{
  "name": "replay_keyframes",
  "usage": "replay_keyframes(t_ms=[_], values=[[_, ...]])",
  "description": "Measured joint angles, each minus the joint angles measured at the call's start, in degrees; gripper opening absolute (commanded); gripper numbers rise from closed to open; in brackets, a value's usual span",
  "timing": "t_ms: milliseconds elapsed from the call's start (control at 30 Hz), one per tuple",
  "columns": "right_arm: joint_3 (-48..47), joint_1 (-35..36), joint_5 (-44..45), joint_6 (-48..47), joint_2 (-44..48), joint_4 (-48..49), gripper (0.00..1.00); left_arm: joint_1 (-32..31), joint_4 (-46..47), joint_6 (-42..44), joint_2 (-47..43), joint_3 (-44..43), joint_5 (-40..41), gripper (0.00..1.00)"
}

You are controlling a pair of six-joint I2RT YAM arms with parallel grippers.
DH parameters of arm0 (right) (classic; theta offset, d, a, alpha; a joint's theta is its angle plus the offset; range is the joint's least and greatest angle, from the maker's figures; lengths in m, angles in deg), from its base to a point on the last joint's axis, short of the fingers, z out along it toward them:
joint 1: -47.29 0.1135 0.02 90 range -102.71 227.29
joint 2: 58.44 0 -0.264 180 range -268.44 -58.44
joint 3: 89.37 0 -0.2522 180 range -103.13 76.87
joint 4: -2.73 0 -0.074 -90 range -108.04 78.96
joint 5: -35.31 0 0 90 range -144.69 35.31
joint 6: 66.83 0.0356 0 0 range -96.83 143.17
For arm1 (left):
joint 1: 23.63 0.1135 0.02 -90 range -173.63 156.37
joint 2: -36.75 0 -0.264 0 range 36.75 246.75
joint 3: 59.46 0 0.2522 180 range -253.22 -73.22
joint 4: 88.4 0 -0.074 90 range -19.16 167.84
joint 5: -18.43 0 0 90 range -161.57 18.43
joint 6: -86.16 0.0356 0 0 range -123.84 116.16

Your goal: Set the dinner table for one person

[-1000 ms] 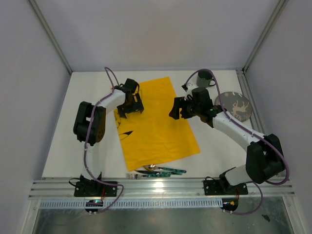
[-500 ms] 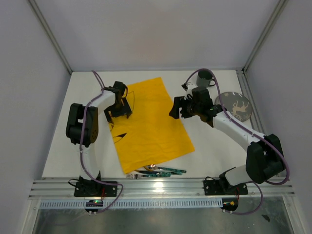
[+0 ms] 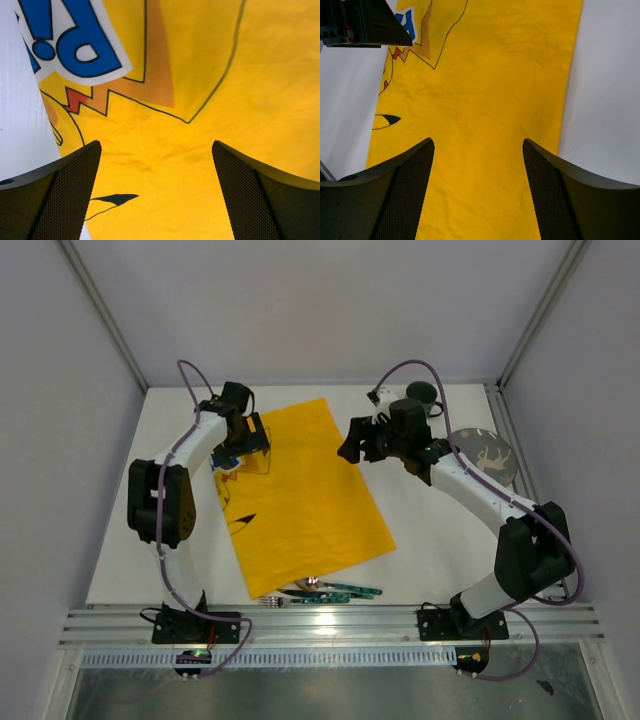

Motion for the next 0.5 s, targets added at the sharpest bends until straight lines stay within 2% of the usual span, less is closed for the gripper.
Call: replay_keyframes(t_ms=[333, 500], values=[[-1.49, 0.00, -2.14, -0.26, -4.13, 2.99, 0.75, -0.28, 3.23, 0.11, -5.49, -1.53, -6.99, 0.95], [-3.50, 0.00, -5.66, -0.22, -9.22, 6.64, 0.75, -1.36, 4.37, 0.02, -7.91, -1.33, -9.86, 0.95]])
